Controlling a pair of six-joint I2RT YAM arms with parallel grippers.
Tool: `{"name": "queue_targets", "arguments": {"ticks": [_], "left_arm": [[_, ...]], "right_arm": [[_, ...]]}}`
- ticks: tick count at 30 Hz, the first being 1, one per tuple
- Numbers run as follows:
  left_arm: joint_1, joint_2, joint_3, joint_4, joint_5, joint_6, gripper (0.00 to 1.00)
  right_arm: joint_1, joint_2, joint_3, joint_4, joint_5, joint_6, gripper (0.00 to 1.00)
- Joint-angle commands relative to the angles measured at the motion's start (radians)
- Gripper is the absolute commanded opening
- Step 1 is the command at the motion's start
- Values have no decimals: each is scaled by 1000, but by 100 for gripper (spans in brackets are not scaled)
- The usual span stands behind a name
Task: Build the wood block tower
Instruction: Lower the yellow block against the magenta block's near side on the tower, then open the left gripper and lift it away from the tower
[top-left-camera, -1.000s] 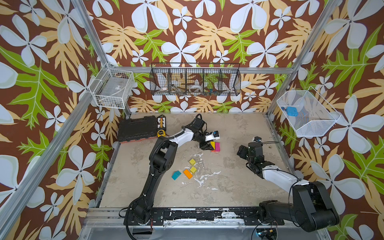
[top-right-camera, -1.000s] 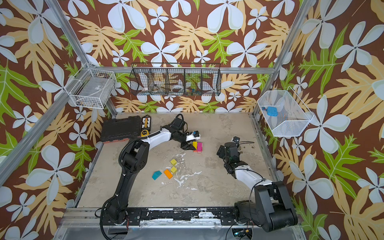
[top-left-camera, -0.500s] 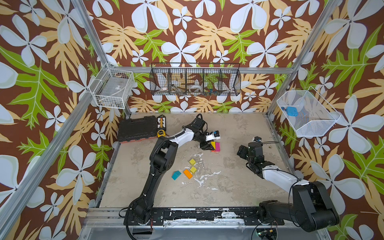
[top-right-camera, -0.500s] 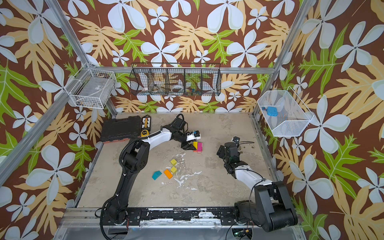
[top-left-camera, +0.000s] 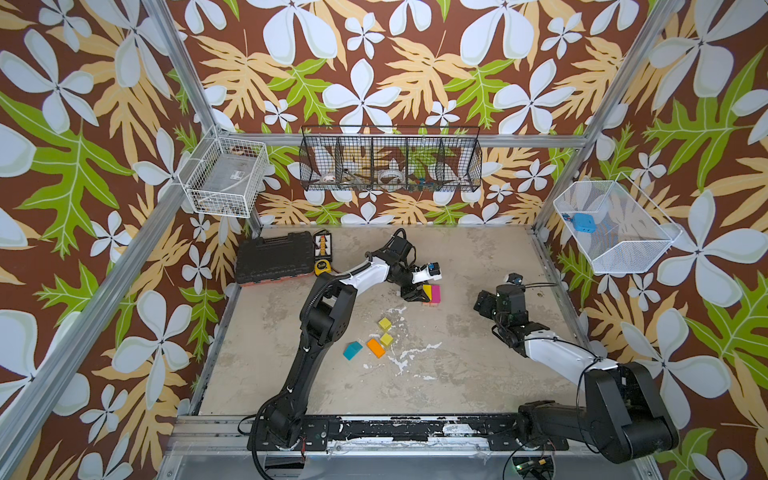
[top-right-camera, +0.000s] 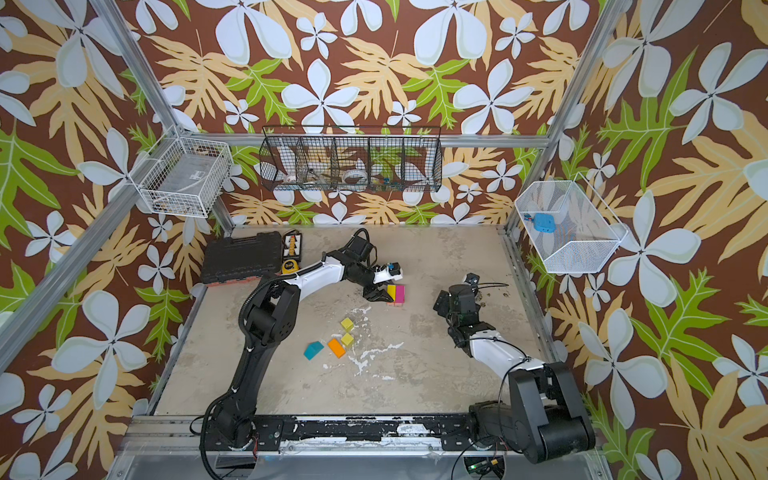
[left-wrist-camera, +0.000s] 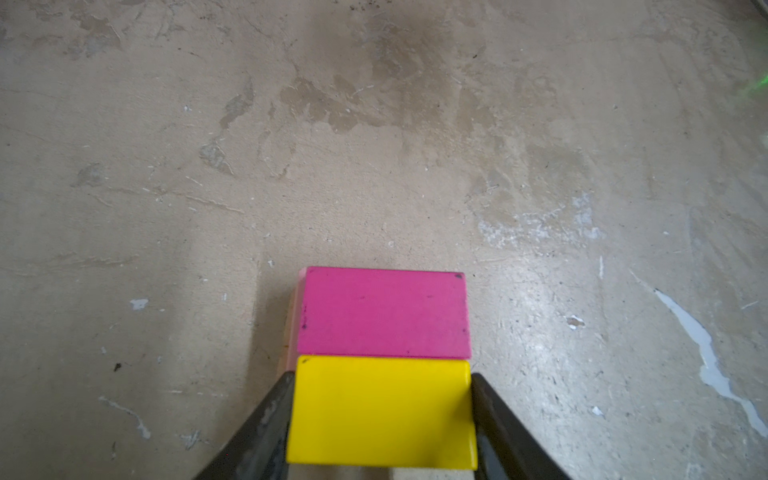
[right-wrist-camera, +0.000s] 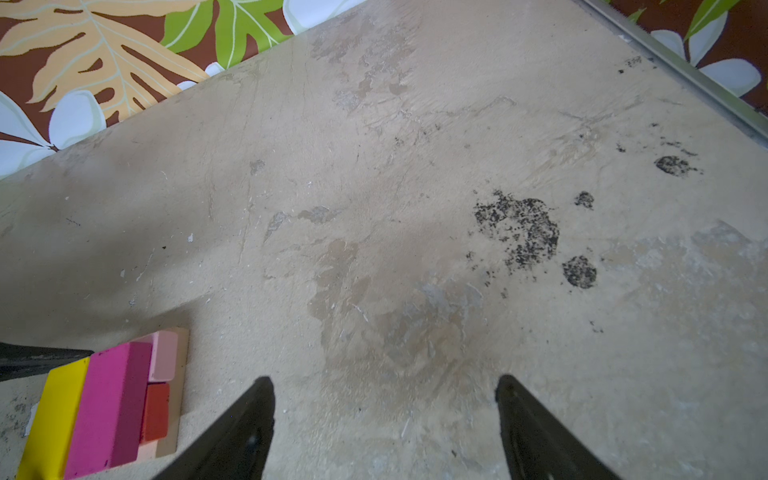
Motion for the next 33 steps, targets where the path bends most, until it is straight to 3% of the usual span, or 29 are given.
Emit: {"name": "queue_targets", "arguments": {"ticks": [1, 13, 14, 15, 16, 33], "left_arm": [[-2, 4, 9, -13, 25, -4, 10], [-2, 11, 12, -15, 27, -7, 21], [-2, 11, 12, -14, 26, -7, 34], [-2, 11, 12, -15, 26, -7, 80], [-2, 11, 13, -16, 27, -6, 100], [-2, -127, -54, -25, 64, -18, 100]], "right_arm": [[1, 2, 8, 14, 5, 0, 83], [1, 3, 7, 15, 6, -1, 83], [1, 3, 7, 14, 6, -1, 83], [1, 3, 7, 14, 5, -1, 83], [1, 3, 8, 14, 5, -1, 83], [2, 6, 11, 14, 5, -1, 83]]}}
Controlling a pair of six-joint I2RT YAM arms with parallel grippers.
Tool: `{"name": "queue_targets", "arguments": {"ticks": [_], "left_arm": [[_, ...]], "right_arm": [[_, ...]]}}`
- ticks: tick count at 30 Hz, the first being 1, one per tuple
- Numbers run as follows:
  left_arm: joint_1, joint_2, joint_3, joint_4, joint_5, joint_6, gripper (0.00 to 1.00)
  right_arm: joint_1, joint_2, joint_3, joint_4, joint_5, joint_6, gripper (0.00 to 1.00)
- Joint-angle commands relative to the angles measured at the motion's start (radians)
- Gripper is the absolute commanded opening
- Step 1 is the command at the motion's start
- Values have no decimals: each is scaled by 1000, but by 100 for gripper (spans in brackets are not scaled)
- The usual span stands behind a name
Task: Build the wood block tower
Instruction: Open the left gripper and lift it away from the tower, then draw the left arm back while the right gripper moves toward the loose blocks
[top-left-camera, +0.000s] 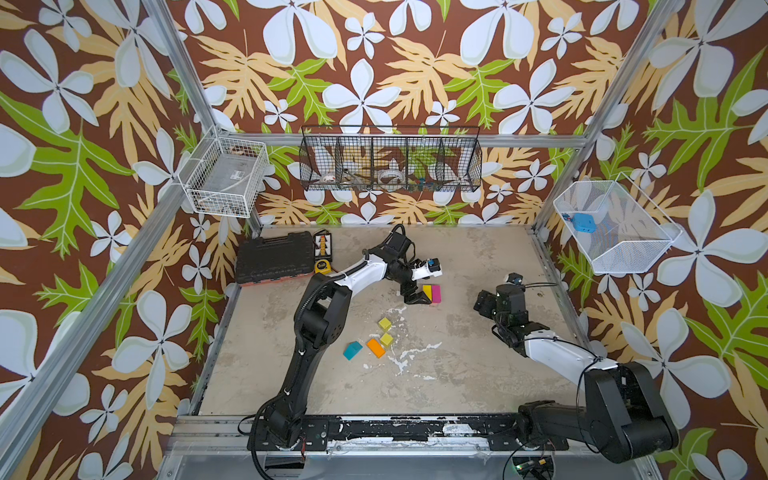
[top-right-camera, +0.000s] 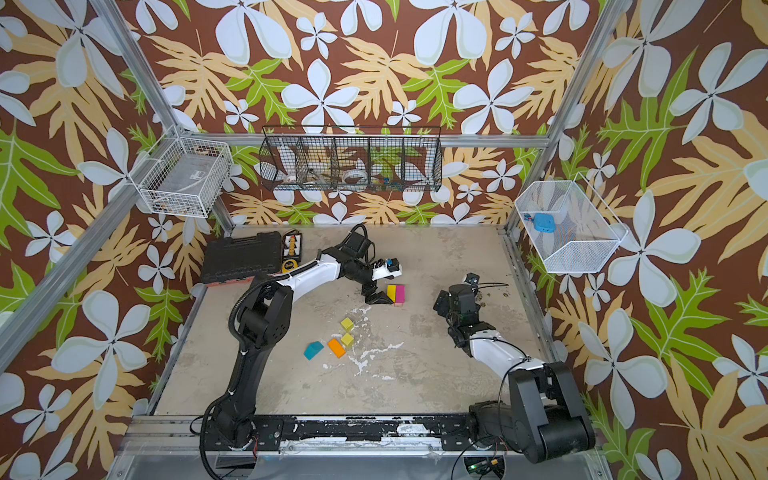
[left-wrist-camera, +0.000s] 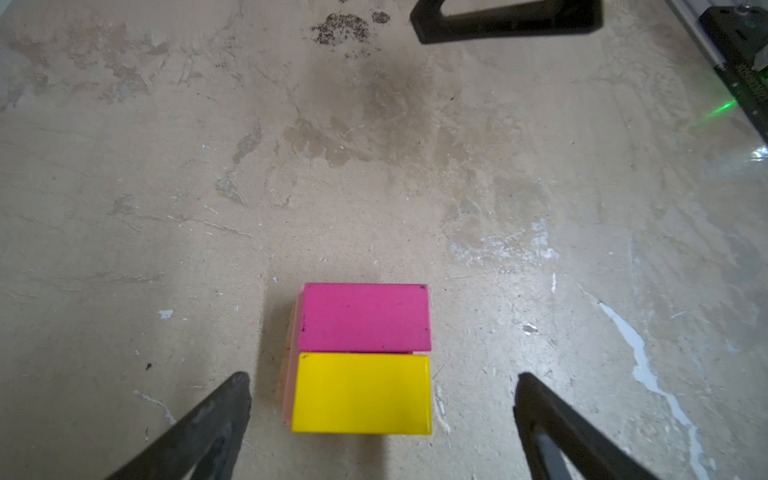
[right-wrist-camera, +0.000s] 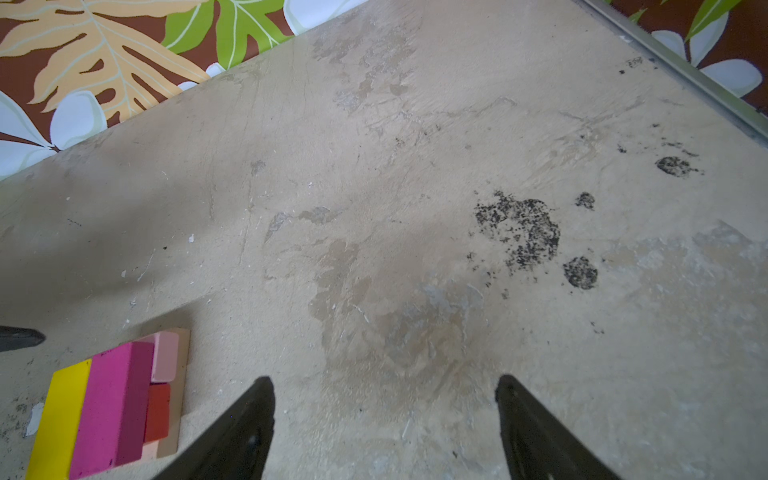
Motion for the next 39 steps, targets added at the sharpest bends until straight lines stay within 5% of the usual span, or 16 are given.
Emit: {"name": "queue_targets", "arguments": {"ticks": [1, 7, 11, 16, 21, 25, 28, 33, 39], "left_arm": [[-2, -57, -26, 0, 34, -11, 100], [-2, -332, -282, 284, -62, -346, 100], [-2, -650, -647, 604, -290, -705, 100], [2, -1084, -1065, 713, -594, -982, 100], [15, -1457, -1429, 756, -967, -1162, 100], [16, -1693, -1659, 834, -1144, -1142, 100], [16, -1844, -1730, 808, -1278, -1170, 100], [16, -2005, -1796, 825, -1186, -1159, 100], [16, -2037, -1648, 475, -1237, -1378, 100]], "right_arm": [[1, 5, 9, 13, 7, -1, 83], [1, 15, 18, 5, 10, 0, 84], [1, 20, 23, -3, 9, -1, 84], [1, 16, 23, -5, 9, 1, 87], [4, -7, 67, -114, -21, 18, 89], [89, -115, 86, -197, -82, 76, 91], [240, -190, 96, -218, -39, 122, 96], [498, -163, 179, -248, 69, 158, 97], [679, 25, 294, -304, 106, 173, 95]]}}
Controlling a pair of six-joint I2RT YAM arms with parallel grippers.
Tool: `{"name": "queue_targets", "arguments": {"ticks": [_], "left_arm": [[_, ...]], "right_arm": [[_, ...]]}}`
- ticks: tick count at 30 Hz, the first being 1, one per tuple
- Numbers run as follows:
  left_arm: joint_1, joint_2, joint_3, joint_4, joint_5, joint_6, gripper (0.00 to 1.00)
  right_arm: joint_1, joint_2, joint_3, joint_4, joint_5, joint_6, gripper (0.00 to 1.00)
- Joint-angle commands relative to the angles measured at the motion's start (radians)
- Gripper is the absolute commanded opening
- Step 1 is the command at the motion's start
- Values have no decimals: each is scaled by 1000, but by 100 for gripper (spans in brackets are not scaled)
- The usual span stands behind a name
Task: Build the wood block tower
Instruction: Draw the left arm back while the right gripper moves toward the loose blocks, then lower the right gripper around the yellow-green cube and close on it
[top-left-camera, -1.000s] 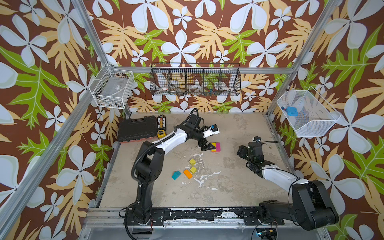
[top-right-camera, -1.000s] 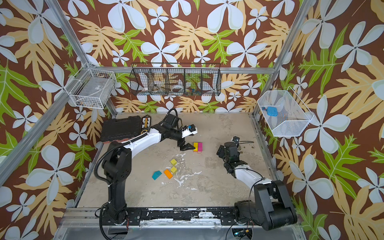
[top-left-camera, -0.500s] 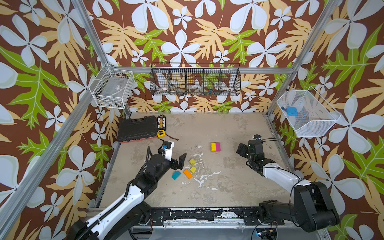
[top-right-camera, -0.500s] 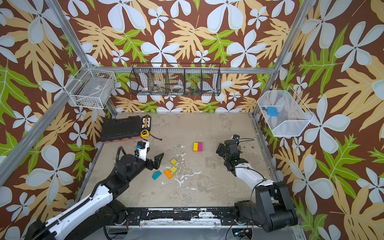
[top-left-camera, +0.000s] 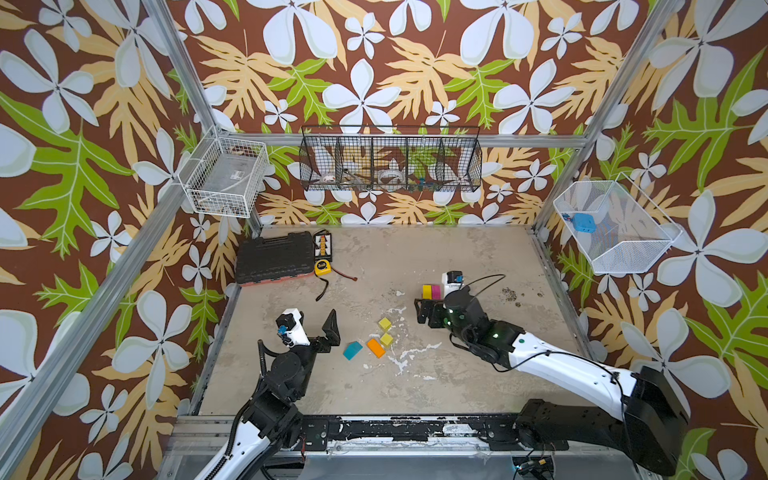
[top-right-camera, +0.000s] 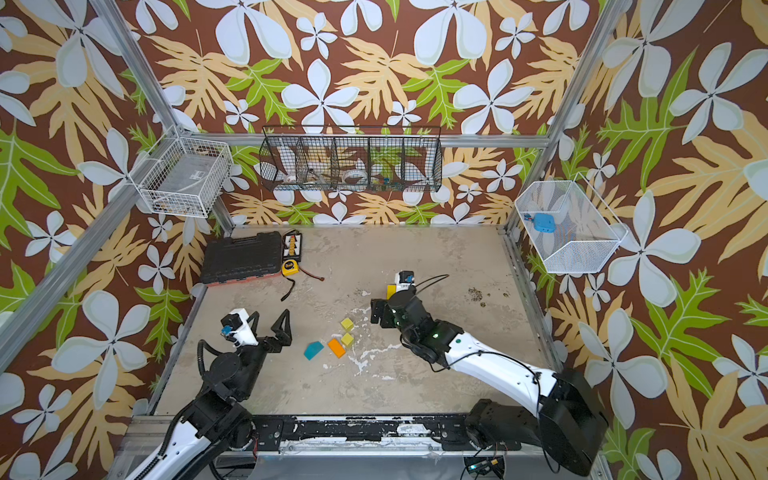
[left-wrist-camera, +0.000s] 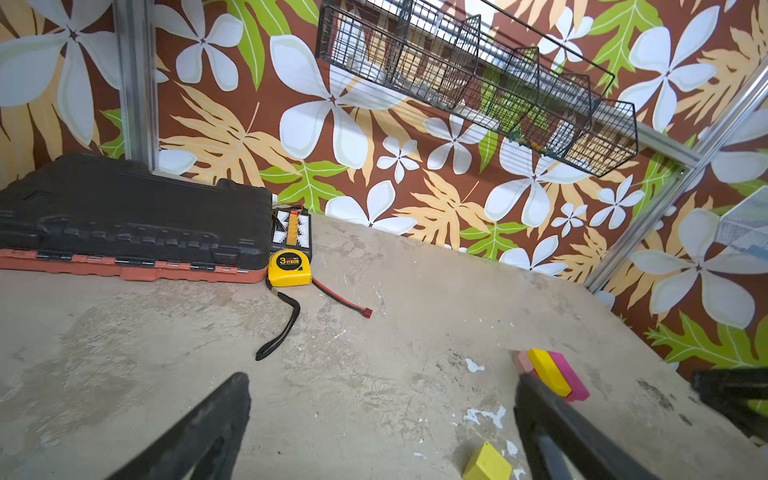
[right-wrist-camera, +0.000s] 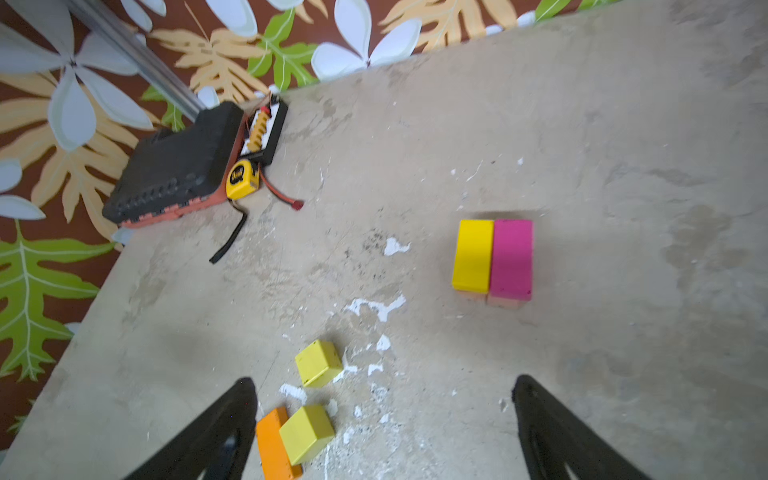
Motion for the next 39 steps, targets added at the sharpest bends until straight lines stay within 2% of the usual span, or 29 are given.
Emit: {"name": "queue_targets", "arguments": {"ticks": [1, 3, 7, 13, 18, 24, 35, 39], "left_arm": [[1, 8, 62, -228, -62, -186, 100], [1, 26, 25, -208, -96, -205, 100], [1, 110, 25, -126, 16, -152, 100], [1, 227, 56, -124, 18, -163, 100], [1, 264, 63, -120, 24, -165, 100], [1, 260, 62, -118, 27, -165, 100], [1, 255, 60, -116, 29, -164, 100], [1, 255, 59, -111, 27, -163, 100]], "right_arm": [[53, 92, 39, -38, 39, 19, 95], [79, 170, 86, -45, 27, 10, 93], [105, 303, 190, -91, -8, -30, 86], [124, 405, 231, -90, -91, -92, 82], [125, 473, 267, -89, -135, -154, 77], [125, 540, 326, -148, -39, -194, 77], [115, 666, 427, -181, -28, -261, 67], [112, 688, 453, -190, -51, -267, 60]]}}
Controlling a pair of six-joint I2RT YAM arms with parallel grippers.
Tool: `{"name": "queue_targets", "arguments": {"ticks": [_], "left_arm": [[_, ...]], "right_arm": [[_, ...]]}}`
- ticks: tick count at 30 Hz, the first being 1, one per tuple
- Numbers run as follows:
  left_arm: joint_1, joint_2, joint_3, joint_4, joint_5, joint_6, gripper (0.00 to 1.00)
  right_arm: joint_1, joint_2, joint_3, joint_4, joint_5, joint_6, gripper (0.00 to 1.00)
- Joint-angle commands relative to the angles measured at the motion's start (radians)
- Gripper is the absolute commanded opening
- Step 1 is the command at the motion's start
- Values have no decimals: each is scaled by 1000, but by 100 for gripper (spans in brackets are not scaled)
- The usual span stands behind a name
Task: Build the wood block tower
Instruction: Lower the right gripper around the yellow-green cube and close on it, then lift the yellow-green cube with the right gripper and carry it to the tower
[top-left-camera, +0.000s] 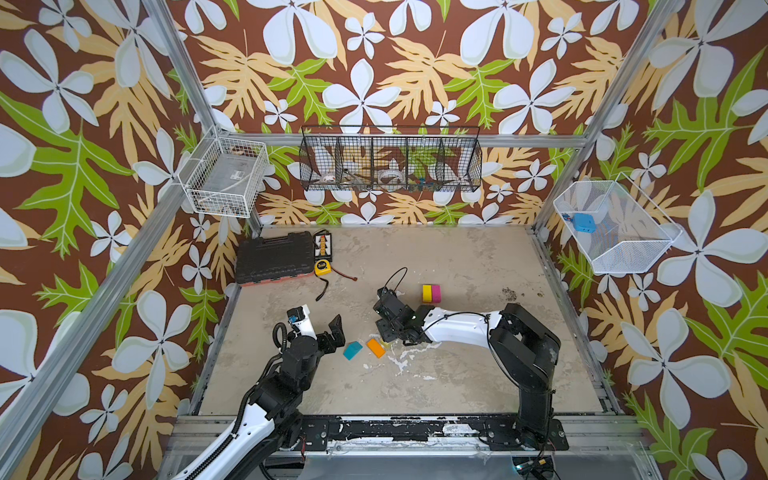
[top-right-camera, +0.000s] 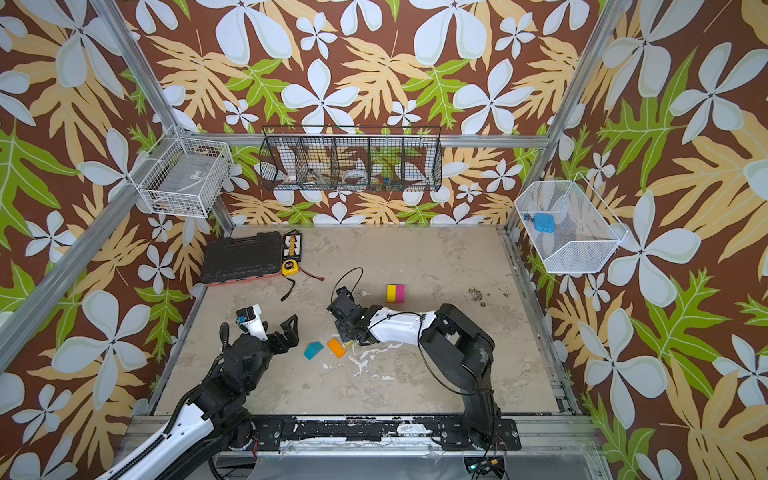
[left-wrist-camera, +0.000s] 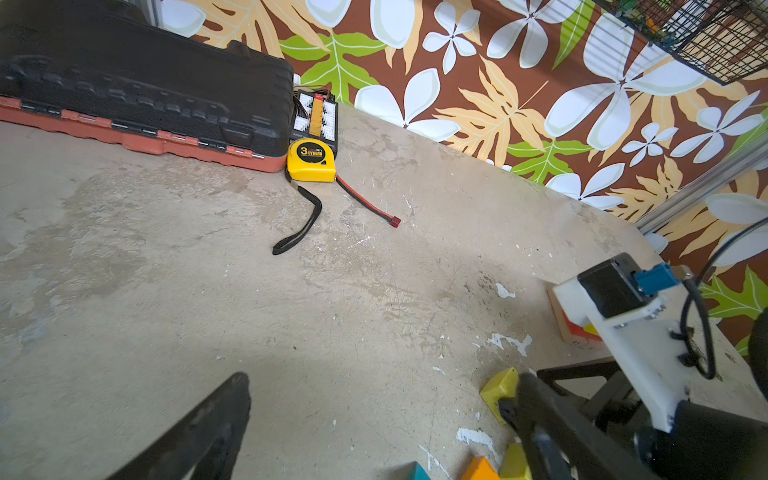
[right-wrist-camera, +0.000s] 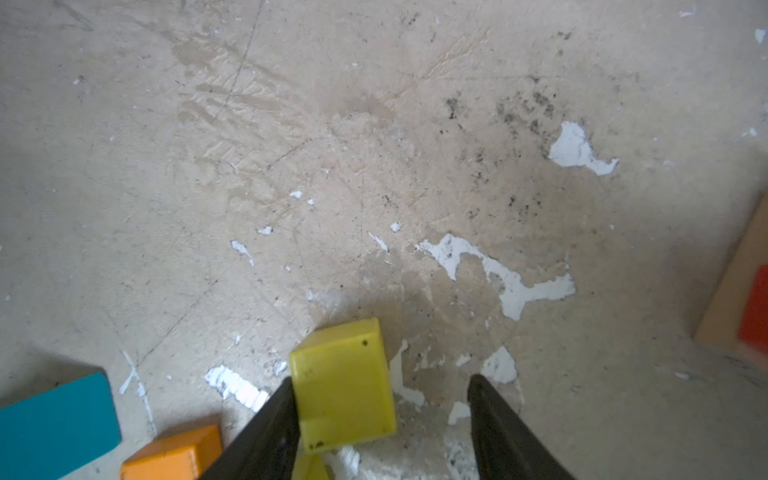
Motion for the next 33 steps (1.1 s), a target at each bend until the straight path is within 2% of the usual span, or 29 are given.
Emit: {"name": "queue_targets", "arguments": {"ticks": [1, 7, 15, 19, 26, 33], "left_arm": [[0, 3, 3, 30, -1, -2, 100], [1, 13, 7, 31, 5, 0, 100], [0, 13, 6, 31, 12, 3, 100], [0, 10, 1, 46, 36, 13, 100], [1, 11, -3, 63, 81, 28, 100], [1, 11, -5, 69, 97, 34, 100]], "right_arm": [[-2, 10, 19, -13, -6, -14, 59], [-2, 32, 33, -2, -30, -17, 54], [-3, 39, 48, -23, -27, 6, 33], [-3, 4, 42, -43, -7, 25, 27], [-27, -141, -28, -54, 56, 76, 18], [-173, -367, -164, -44, 57, 114, 14]]}}
